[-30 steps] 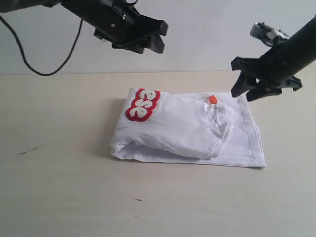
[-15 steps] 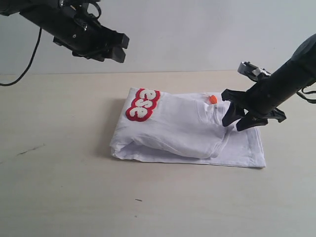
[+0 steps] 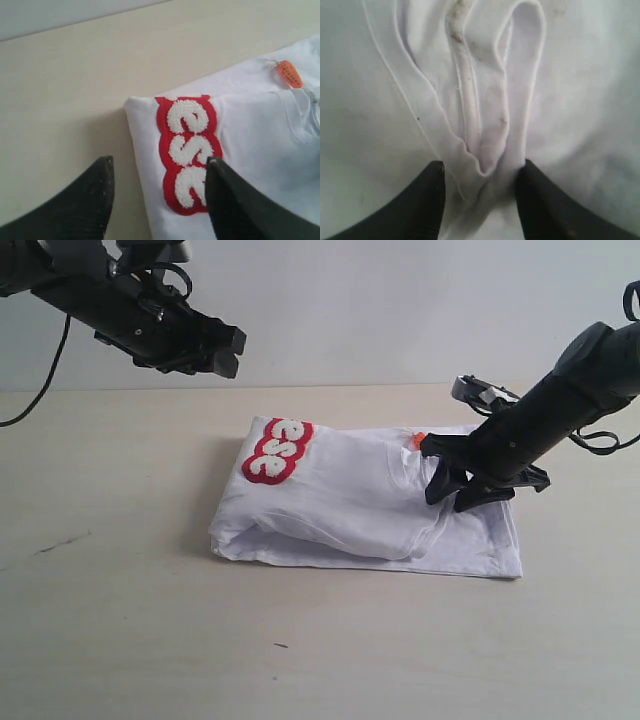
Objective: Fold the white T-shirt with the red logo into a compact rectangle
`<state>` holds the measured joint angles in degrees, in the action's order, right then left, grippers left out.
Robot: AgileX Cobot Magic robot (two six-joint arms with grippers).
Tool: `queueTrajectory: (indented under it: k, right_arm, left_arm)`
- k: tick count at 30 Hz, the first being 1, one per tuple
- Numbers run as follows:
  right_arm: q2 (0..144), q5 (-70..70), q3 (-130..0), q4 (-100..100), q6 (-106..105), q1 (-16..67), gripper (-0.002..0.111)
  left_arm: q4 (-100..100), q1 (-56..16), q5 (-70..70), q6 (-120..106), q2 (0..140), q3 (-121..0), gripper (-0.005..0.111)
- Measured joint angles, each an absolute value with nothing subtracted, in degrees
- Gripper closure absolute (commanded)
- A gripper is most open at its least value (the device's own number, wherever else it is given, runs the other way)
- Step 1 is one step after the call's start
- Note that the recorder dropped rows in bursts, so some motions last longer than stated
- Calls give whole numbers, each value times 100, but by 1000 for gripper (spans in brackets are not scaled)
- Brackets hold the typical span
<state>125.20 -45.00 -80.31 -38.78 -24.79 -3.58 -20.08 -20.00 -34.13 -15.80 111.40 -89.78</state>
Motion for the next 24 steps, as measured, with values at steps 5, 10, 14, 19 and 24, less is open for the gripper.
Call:
queueTrajectory:
  k: [5,10,14,19,24]
  right_arm:
    - [12443,-4485,-8031,-3878,-2489,-336,63]
    - [12430,-4386,-8031,-3878,-2489,-105,63]
    - [12430,-4313,-8031,-3867,-2489,17,65]
    - [12430,-4313,-8031,-3493,-2169,22,67]
    - [12430,-4313,-8031,-2860,-1534,22,67]
  left_arm:
    - [-2008,-2000,-3379,-1580,11140,-8978,53]
    - [-2008,-2000,-3335,-1580,11140,-8978,53]
    - [-2008,-2000,-3335,-1580,11140,-8978,53]
    - [-2008,-2000,-3335,-1580,11140,-8978,53]
    - [-2045,-2000,-3335,-1588,11140,-8978,53]
